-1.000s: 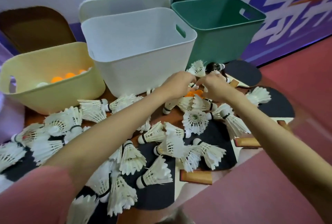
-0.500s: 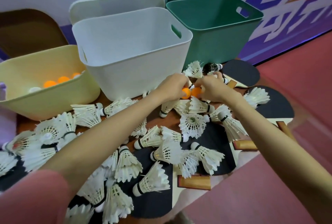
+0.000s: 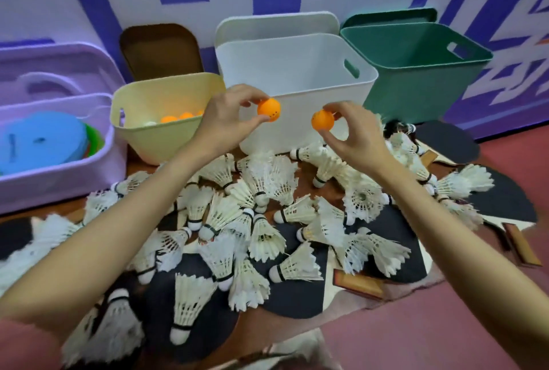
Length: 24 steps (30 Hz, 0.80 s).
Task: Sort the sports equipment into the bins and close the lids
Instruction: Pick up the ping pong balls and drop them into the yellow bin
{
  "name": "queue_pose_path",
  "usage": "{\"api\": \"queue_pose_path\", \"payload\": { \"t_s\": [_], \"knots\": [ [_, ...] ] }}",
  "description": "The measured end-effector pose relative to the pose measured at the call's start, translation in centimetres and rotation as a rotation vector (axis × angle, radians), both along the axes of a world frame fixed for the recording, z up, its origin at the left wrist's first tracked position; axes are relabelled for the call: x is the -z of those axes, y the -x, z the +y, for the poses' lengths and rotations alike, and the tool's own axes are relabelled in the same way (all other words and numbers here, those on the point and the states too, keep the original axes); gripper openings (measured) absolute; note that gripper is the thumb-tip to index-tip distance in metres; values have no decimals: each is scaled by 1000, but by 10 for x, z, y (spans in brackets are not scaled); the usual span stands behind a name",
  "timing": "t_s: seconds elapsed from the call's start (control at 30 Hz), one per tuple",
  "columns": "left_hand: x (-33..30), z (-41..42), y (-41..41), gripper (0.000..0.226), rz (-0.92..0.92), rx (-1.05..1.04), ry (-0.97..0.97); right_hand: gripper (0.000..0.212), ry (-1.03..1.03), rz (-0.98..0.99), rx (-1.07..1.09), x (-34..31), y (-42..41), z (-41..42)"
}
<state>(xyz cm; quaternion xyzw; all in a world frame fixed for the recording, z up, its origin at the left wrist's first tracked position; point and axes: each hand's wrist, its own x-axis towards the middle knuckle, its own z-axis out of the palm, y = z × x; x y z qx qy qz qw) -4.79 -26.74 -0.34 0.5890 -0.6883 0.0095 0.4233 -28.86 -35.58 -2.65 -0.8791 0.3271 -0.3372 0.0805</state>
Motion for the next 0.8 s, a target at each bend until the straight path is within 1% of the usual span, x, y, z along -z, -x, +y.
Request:
{"api": "queue_pose_path", "payload": {
  "t_s": [0.1,0.2,0.3,0.4,0.5,0.6,0.7,0.8],
  "knots": [
    [0,24,-30,30,7,-120,7,35,29,-9,-112,-5,-39,19],
    [-2,41,-64,31,31,-293,7,34,109,-13,-183,-10,-84,30],
    [-2,51,-101,30,73,-431,5,34,152,8,-203,-19,-133,33],
    [-1,52,-134,31,92,-515,-53,34,161,44,-197,-27,-179,33],
    [1,47,-153,32,83,-563,-116,36,138,112,-191,-30,-214,27],
    [4,44,-160,34,46,-574,-115,41,102,158,-180,-28,-229,25],
    [8,42,-149,31,24,-528,-71,37,118,131,-200,-26,-217,30],
    [11,40,-126,28,16,-449,-29,33,156,122,-242,-23,-182,33]
  ]
}}
